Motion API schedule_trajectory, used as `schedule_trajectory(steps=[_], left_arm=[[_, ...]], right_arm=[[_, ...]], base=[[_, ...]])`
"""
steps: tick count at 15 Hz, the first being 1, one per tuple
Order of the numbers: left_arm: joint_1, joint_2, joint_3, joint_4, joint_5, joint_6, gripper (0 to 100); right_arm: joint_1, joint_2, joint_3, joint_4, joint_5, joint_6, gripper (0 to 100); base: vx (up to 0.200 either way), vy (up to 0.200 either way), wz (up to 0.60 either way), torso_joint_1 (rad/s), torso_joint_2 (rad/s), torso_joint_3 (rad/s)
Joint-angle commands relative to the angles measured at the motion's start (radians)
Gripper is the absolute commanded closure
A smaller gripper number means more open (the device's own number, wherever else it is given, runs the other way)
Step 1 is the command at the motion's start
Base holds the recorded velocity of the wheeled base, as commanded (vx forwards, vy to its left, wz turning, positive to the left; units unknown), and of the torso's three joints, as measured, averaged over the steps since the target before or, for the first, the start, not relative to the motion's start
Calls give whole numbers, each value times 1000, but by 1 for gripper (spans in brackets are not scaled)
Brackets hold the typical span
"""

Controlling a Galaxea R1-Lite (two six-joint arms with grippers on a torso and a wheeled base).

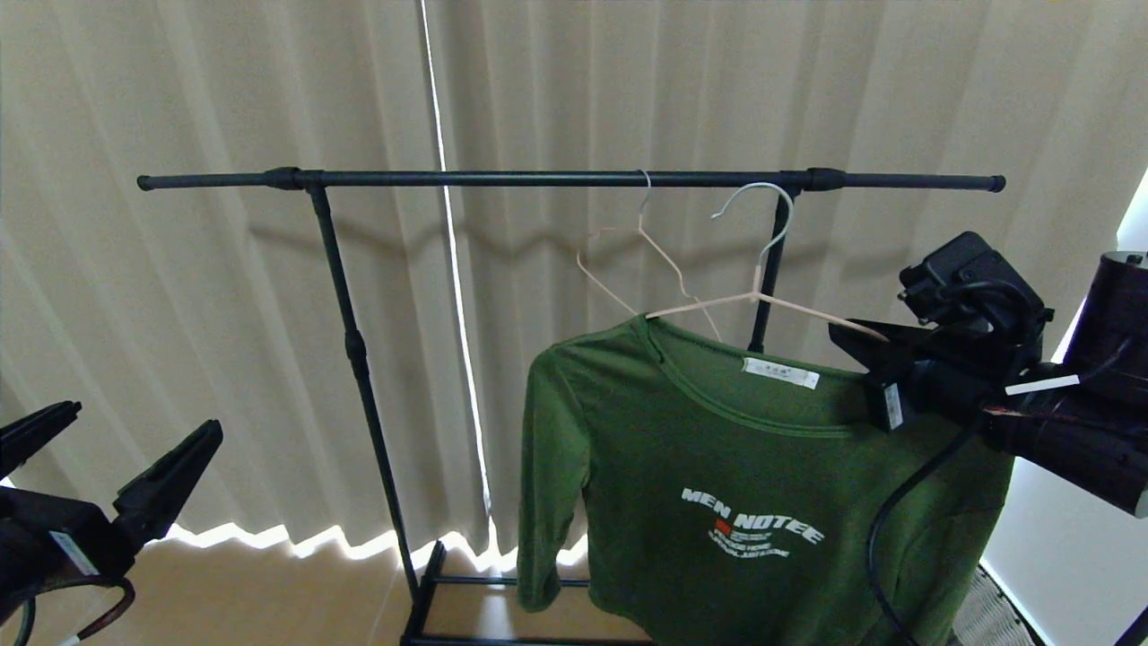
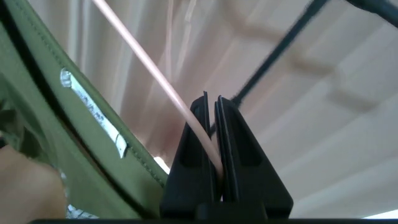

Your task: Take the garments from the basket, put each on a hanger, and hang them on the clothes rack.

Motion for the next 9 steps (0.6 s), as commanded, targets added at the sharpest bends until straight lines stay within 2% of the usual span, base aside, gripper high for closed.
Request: schedule_trajectory(steps=[1, 7, 9], left_arm=[[0, -3, 5, 0, 1, 2, 0], [-3, 3, 13, 2, 1, 4, 0], [-4, 1, 28, 2, 1, 7, 0]], right_arm=[[0, -1, 3, 1, 0, -1, 100], [0, 4, 0, 1, -1, -1, 100], [-2, 7, 0, 4, -3, -1, 100]], base=[[0, 200, 0, 2, 2, 2], [0, 200, 0, 3, 5, 0], [0, 0, 0, 0, 0, 0]])
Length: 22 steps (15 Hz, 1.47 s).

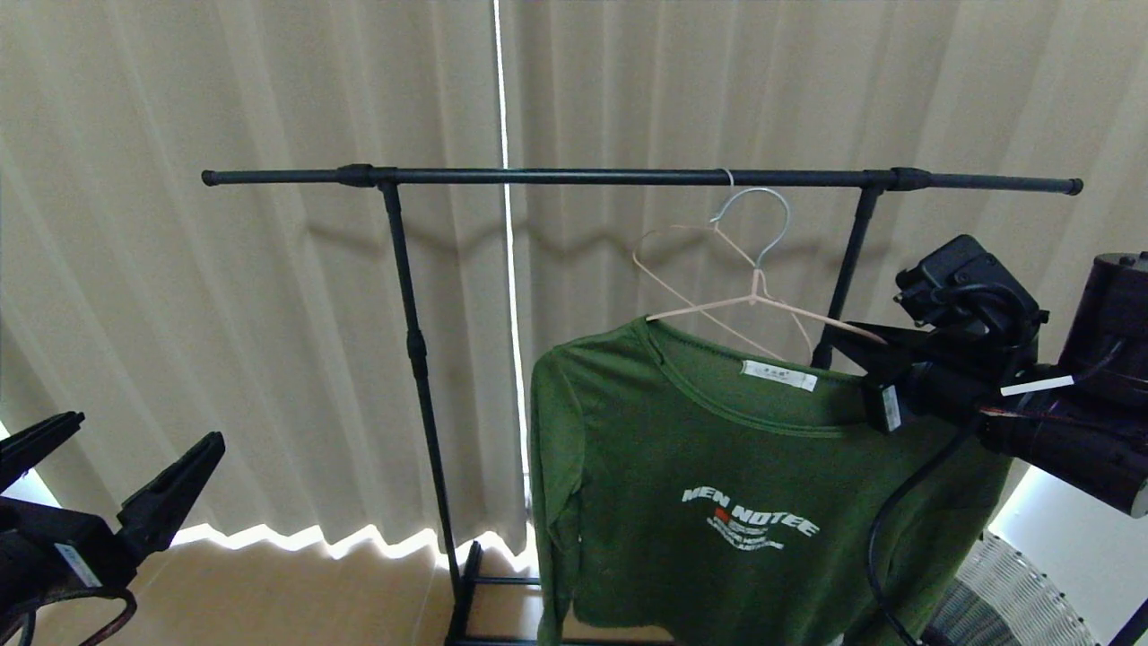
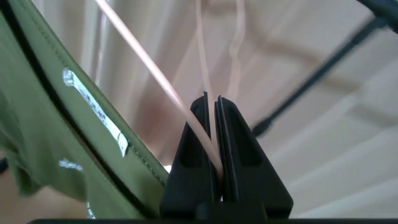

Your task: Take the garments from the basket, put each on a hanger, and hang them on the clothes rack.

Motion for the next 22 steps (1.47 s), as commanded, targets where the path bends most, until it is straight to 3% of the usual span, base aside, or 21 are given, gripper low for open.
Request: schedule_trajectory(steps=[1, 7, 22], left_arm=[[-2, 1, 13, 0, 0, 0, 0], [-11, 2, 17, 0, 0, 8, 0], [-30, 5, 23, 2, 0, 10, 0]], right_arm=[[-12, 6, -1, 1, 0, 0, 100], [-27, 46, -10, -8, -104, 7, 100], [-18, 27, -50, -8, -126, 33, 100]], base=[[0, 0, 0, 0, 0, 0], [0, 0, 0, 0, 0, 0], [200, 0, 0, 4, 1, 3]])
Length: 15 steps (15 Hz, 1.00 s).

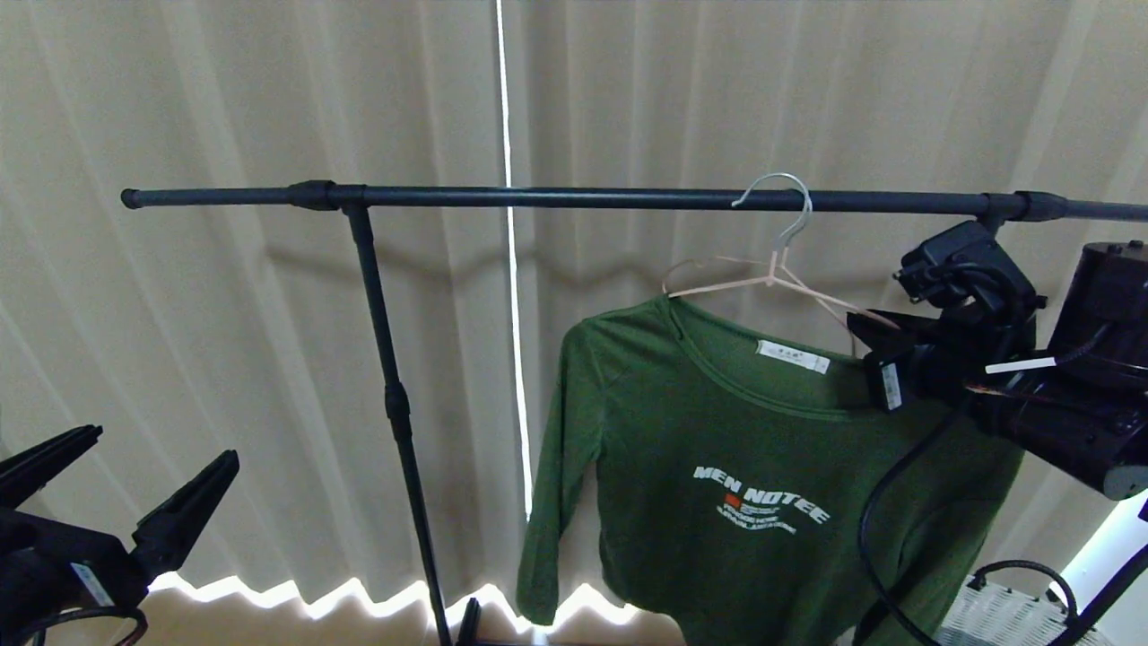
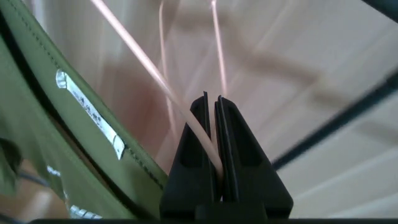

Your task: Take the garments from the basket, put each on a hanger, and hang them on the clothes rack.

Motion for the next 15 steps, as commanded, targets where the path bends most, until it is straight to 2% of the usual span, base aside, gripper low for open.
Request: schedule_trajectory(steps=[1, 3, 4, 9, 11, 15], left_arm=[[0, 4, 1, 0, 1, 0, 0], [-2, 5, 1, 0, 1, 1, 0], [-2, 7, 6, 0, 1, 0, 0], [-2, 22, 9, 0, 1, 0, 0], [-2, 22, 9, 0, -1, 0, 0], [-2, 37, 13, 0, -1, 1, 0]], right_arm=[[3, 6, -29, 8, -6, -1, 100], [18, 19, -58, 11, -22, -3, 100], [52, 61, -122, 28, -85, -3, 100], [129, 197, -339, 149, -239, -3, 100], [160, 243, -372, 157, -286, -7, 100], [172, 289, -369, 156, -377, -29, 100]], base=[[0, 0, 0, 0, 0, 0], [0, 0, 0, 0, 0, 0], [0, 0, 0, 0, 0, 0], [0, 0, 0, 0, 0, 0], [0, 0, 0, 0, 0, 0], [0, 0, 0, 0, 0, 0]])
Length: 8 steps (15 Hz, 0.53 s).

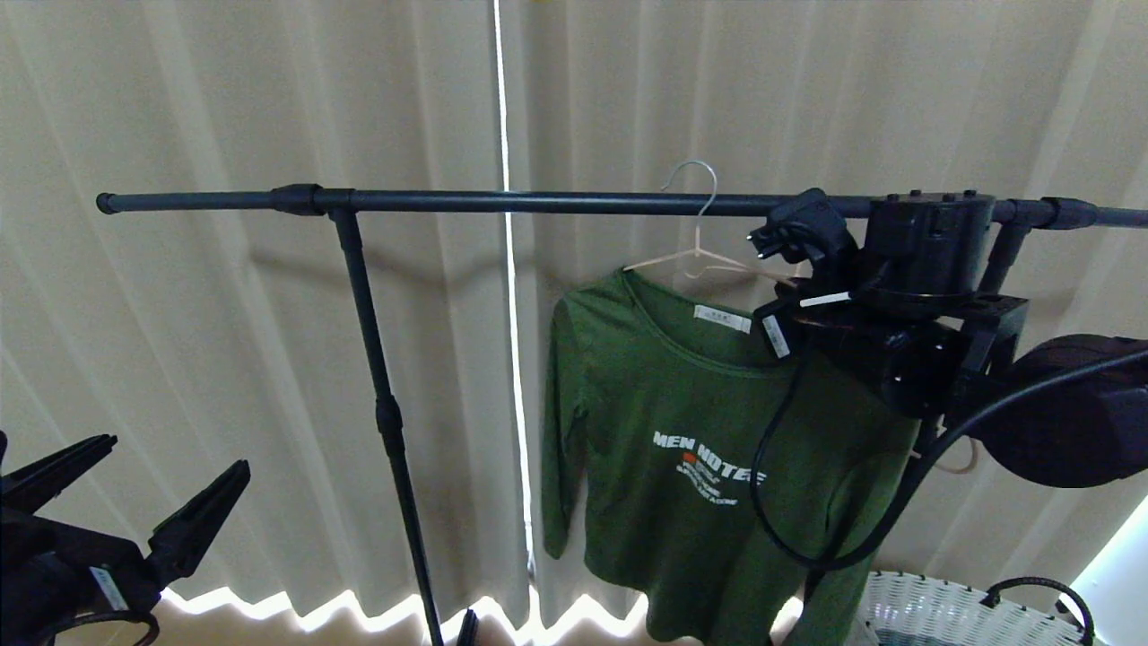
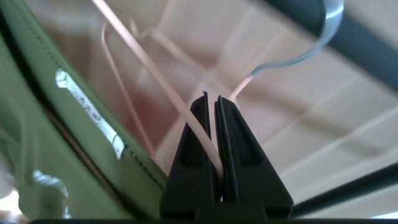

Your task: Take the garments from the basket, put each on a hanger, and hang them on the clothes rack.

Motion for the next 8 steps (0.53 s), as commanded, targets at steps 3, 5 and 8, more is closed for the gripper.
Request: schedule_trajectory(steps=[3, 5, 8], left_arm=[[-9, 15, 2, 0, 0, -1, 0], [-25, 15, 8, 0, 2, -1, 0], [-29, 21, 8, -2, 2, -1, 0]], right_arm=[[4, 41, 6, -3, -6, -3, 100], [19, 41, 9, -9, -6, -1, 100], [53, 41, 4, -15, -4, 0, 100]], base=[[0, 0, 0, 0, 0, 0], [0, 0, 0, 0, 0, 0], [0, 0, 0, 0, 0, 0]])
